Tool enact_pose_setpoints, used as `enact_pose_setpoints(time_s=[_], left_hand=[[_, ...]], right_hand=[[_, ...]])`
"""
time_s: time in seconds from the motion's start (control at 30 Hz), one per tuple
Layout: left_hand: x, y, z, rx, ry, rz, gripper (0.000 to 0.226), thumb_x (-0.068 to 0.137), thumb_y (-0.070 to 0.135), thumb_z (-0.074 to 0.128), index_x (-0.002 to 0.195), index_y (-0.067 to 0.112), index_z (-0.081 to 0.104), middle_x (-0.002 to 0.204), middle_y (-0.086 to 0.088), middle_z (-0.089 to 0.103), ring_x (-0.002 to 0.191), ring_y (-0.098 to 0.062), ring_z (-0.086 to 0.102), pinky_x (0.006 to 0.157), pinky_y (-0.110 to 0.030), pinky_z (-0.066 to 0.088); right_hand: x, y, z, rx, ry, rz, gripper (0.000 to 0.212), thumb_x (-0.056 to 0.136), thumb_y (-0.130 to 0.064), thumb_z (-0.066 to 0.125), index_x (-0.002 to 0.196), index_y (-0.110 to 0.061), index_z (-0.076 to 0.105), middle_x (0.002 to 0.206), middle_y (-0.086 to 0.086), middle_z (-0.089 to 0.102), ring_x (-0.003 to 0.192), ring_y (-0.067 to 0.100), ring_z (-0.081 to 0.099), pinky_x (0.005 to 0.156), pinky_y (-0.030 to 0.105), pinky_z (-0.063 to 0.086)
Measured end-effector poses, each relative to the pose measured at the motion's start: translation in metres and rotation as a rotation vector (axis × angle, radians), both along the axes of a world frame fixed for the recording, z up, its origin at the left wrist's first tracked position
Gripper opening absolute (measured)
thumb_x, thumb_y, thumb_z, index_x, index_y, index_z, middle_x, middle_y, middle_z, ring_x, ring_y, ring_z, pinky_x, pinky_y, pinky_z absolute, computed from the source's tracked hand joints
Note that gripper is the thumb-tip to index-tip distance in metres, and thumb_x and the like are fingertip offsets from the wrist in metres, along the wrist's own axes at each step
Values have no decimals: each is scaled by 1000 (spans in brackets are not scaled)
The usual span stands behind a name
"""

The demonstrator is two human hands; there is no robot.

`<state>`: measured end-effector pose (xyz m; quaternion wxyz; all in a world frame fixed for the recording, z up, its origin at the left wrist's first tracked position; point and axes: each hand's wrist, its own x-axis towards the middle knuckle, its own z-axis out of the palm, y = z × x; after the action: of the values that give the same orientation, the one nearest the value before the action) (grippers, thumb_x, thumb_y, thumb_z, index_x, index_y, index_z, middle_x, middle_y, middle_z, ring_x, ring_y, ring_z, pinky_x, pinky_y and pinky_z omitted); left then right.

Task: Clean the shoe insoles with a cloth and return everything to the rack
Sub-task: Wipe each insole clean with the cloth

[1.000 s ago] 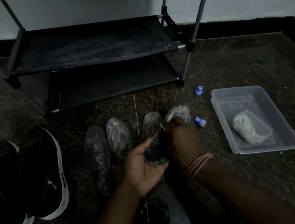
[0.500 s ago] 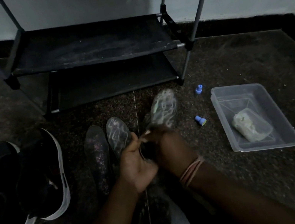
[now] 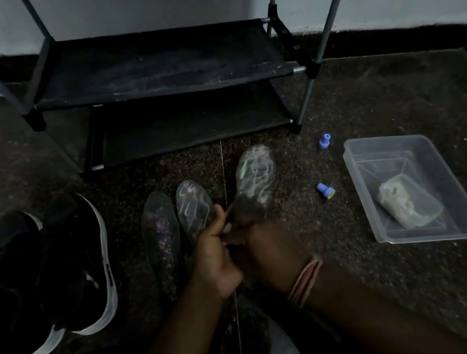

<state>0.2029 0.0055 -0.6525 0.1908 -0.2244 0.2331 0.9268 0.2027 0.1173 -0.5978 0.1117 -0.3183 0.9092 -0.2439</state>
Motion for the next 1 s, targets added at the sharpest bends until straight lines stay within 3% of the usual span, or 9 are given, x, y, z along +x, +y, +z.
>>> enact_pose_setpoints(time_s=[0.17,0.3,0.37,0.47,0.63,0.73,0.8,0.9,1.0], left_hand=[[-8,0,3,-56,-6,50,47,107,38,38,144,14,53,143,-14,58,130,-31,56,104,-43,46],[-6,-4,3,-77,-19,86,43,107,36,40,143,17,55,136,-13,64,117,-29,67,88,-41,57],[-6,-6,3,-69,-24,97,44,107,34,39,144,16,53,137,-14,63,118,-30,65,91,-42,55],[-8,-4,6,-83,-20,94,44,107,34,38,145,16,51,141,-14,60,127,-31,59,100,-44,49],[-7,-9,9,-65,6,110,49,103,42,44,144,17,53,140,-14,60,127,-31,60,105,-42,48],[-6,-6,17,-56,30,102,51,103,41,41,142,12,54,139,-16,61,130,-32,57,110,-43,43],[-5,-5,16,-37,30,108,52,102,40,40,144,12,52,142,-17,59,135,-32,53,117,-45,35],[-7,-12,13,-15,11,123,48,105,39,38,144,15,54,138,-16,62,126,-31,61,109,-43,43],[-9,-9,19,-18,17,108,42,107,27,38,143,12,54,138,-15,62,120,-27,65,95,-37,55]], right_hand=[[-24,22,-4,55,46,-235,33,80,-28,70,113,-22,72,119,9,63,98,25,65,86,28,51],[-2,3,-3,-45,-74,-67,25,87,-16,61,107,-18,75,112,12,68,99,26,65,89,34,51],[-5,3,-3,-68,-93,-68,23,87,-16,60,102,-18,77,106,10,69,97,24,66,87,33,51],[-13,13,-3,0,13,-228,28,86,-23,66,113,-21,74,116,11,65,99,25,65,85,26,46],[4,-4,9,-96,-81,-32,18,85,-14,59,92,-15,76,93,7,68,83,18,64,76,35,50],[-11,9,-1,-65,72,-249,22,90,-21,60,106,-16,74,105,11,67,89,25,65,80,35,52],[-5,3,-7,-10,85,-244,27,91,-20,59,114,-16,70,110,11,67,92,26,66,81,35,54],[9,-11,0,-55,0,-67,25,90,-17,57,110,-16,72,108,8,66,93,22,65,84,32,52],[-9,4,-5,21,82,-179,27,92,-24,53,112,-17,70,108,13,65,87,28,66,80,37,55]])
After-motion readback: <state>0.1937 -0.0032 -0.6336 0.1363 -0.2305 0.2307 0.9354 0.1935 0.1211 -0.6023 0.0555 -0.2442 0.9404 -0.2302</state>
